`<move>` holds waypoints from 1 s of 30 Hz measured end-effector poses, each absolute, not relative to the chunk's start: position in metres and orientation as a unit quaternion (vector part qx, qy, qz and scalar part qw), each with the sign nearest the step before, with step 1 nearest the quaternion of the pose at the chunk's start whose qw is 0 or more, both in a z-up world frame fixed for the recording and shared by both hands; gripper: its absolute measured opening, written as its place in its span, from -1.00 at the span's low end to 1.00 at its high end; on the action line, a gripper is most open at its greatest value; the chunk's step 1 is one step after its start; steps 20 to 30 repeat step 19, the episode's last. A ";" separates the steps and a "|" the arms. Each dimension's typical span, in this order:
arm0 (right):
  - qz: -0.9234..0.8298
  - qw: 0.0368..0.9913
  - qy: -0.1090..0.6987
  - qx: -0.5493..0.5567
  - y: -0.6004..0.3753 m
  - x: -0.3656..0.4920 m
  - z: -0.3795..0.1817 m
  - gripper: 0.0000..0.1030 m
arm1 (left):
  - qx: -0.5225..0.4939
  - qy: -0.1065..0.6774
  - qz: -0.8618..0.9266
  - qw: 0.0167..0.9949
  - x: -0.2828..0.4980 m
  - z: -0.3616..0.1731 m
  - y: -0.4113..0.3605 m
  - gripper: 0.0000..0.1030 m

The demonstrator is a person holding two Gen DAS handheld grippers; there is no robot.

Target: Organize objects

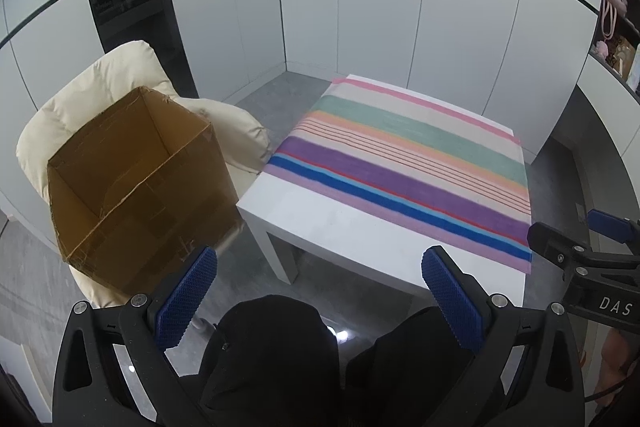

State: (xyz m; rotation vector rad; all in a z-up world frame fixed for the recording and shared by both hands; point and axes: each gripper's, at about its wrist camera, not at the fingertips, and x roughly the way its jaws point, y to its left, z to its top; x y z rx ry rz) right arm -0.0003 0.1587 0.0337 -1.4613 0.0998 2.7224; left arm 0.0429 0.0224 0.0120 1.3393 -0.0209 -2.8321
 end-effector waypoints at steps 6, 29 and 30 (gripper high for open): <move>0.881 0.024 0.032 -0.472 0.158 0.000 0.034 1.00 | 0.425 -0.006 -0.905 0.003 0.044 0.013 0.023 1.00; 0.881 0.023 0.033 -0.471 0.156 -0.001 0.036 1.00 | 0.428 -0.004 -0.904 0.002 0.044 0.013 0.022 1.00; 0.881 0.023 0.033 -0.471 0.156 -0.001 0.036 1.00 | 0.428 -0.004 -0.904 0.002 0.044 0.013 0.022 1.00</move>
